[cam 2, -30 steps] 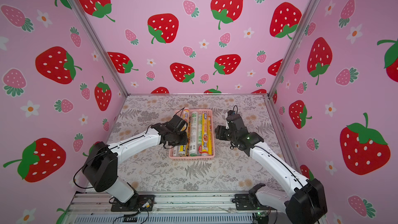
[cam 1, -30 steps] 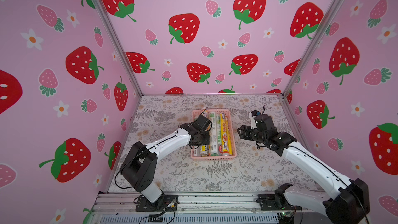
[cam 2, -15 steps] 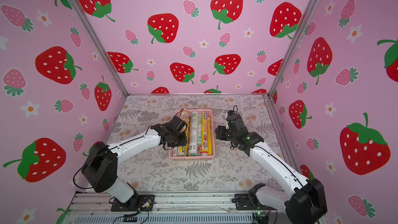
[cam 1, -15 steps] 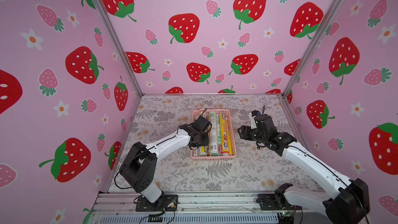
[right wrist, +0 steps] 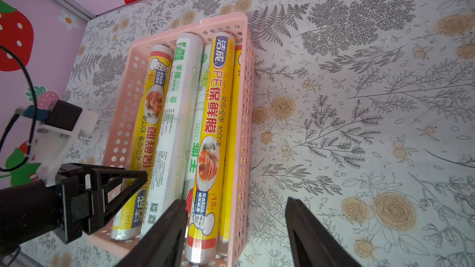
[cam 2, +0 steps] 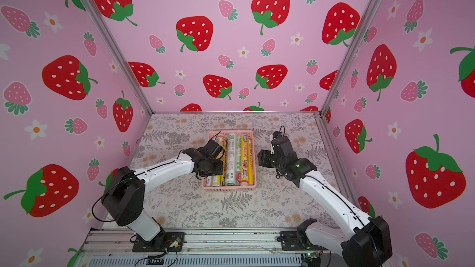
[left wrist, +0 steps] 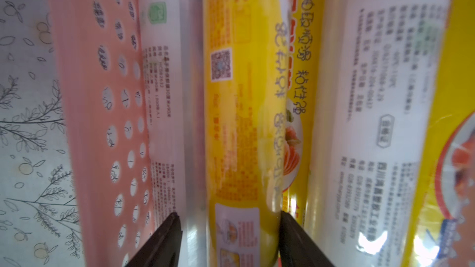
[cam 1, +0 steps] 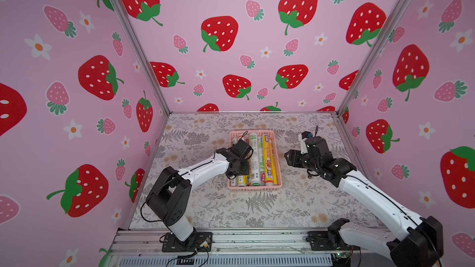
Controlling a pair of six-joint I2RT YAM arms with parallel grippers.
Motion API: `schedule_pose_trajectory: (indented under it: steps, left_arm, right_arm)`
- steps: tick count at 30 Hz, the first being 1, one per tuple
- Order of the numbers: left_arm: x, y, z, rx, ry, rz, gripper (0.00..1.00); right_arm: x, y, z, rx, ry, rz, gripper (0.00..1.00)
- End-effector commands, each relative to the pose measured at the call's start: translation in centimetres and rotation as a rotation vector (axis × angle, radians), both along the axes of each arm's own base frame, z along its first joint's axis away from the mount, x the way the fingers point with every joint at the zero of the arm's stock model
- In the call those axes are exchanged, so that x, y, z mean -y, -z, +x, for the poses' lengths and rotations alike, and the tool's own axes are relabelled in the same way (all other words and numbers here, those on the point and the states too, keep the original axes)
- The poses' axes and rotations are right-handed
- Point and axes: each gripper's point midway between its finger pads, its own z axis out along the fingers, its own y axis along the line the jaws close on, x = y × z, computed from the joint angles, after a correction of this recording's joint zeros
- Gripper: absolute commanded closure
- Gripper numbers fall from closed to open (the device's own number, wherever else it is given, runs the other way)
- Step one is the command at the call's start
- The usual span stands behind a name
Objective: Put the plastic wrap into the basket
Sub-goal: Place the plastic wrap in the basket.
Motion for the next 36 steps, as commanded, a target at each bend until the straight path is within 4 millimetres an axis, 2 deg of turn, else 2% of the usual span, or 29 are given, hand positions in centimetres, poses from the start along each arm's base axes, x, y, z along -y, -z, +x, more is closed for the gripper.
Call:
schedule_pose_trajectory:
  steps: [1,4,7,10,14,15,16,18,20,21,26,29,31,36]
  left_arm:
    - [0.4,-2.1,0.7,0.050,0.028,-0.001,0.31]
    - [0.3,-3.5,1.1,0.092,0.036,-0.002,0.29]
    - [-0.5,-5.9,1.9,0.191,0.017,0.008,0.28]
    - [-2.7,-8.3,2.6,0.308,-0.052,0.054,0.27]
    - [-5.2,-10.4,2.8,0.437,-0.102,0.117,0.24]
    - [-5.9,-10.8,2.9,0.466,-0.114,0.139,0.22]
    - [-6.4,-11.1,3.0,0.488,-0.123,0.157,0.21]
    - [-7.9,-12.0,3.1,0.542,-0.149,0.212,0.19]
    - [-9.5,-12.8,3.1,0.587,-0.198,0.260,0.13]
    - [-10.7,-13.2,3.0,0.609,-0.243,0.290,0.00]
    - [-16.0,-14.4,2.9,0.682,-0.404,0.399,0.00]
    - [-19.3,-15.2,2.3,0.767,-0.506,0.481,0.00]
    - [-20.5,-15.1,2.4,0.809,-0.508,0.512,0.00]
    - [-22.7,-12.8,3.1,0.811,-0.489,0.522,0.00]
  right_arm:
    - [0.4,-0.3,-0.2,0.016,0.003,-0.019,0.33]
    - [0.4,-0.5,-0.2,0.025,-0.009,-0.023,0.33]
    - [0.5,-1.2,-0.1,0.053,-0.015,-0.031,0.32]
    - [1.2,-1.6,0.1,0.074,0.015,-0.055,0.26]
    - [2.3,-1.9,0.2,0.099,0.064,-0.077,0.18]
    - [2.9,-1.9,0.2,0.109,0.089,-0.091,0.12]
    - [3.4,-1.8,0.3,0.116,0.110,-0.107,0.00]
    - [4.9,-1.7,0.3,0.136,0.168,-0.155,0.00]
    - [6.7,-1.7,0.3,0.156,0.239,-0.209,0.00]
    - [8.0,-1.8,0.2,0.161,0.295,-0.234,0.00]
    - [12.7,-1.6,-0.1,0.165,0.463,-0.293,0.00]
    - [14.5,-0.9,-0.3,0.145,0.497,-0.295,0.00]
    - [15.3,-0.2,-0.3,0.131,0.507,-0.316,0.00]
    - [16.7,1.9,0.4,0.100,0.533,-0.391,0.00]
